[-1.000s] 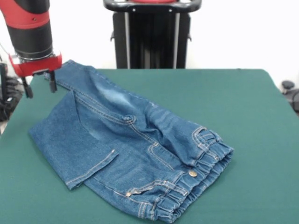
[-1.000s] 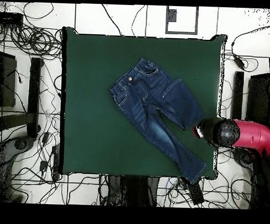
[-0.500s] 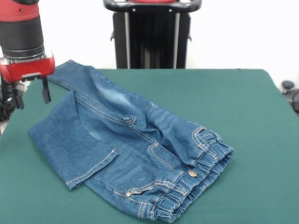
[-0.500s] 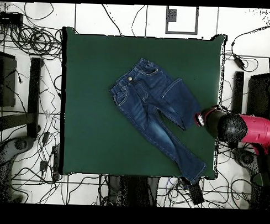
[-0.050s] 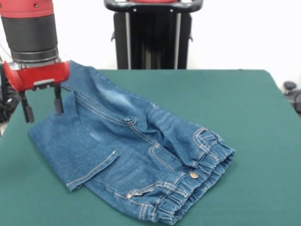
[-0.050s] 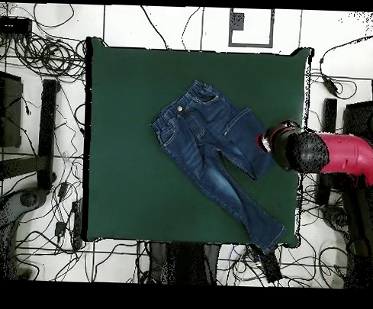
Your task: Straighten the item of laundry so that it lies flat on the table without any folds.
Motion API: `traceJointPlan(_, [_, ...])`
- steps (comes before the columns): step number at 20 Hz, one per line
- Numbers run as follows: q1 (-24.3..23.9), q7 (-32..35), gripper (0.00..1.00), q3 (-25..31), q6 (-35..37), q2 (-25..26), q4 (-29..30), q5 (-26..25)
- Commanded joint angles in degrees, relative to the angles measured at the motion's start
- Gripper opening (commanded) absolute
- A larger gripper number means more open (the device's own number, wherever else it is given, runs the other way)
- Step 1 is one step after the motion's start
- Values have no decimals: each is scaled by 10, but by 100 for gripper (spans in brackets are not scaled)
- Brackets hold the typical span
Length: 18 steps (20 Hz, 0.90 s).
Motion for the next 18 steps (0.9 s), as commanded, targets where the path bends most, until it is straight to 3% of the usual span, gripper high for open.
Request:
traceJointPlan(1, [51,-190,100,45,77,88,-41,8])
traceJointPlan(18, [56,-158,100,10,71,133,-36,-2])
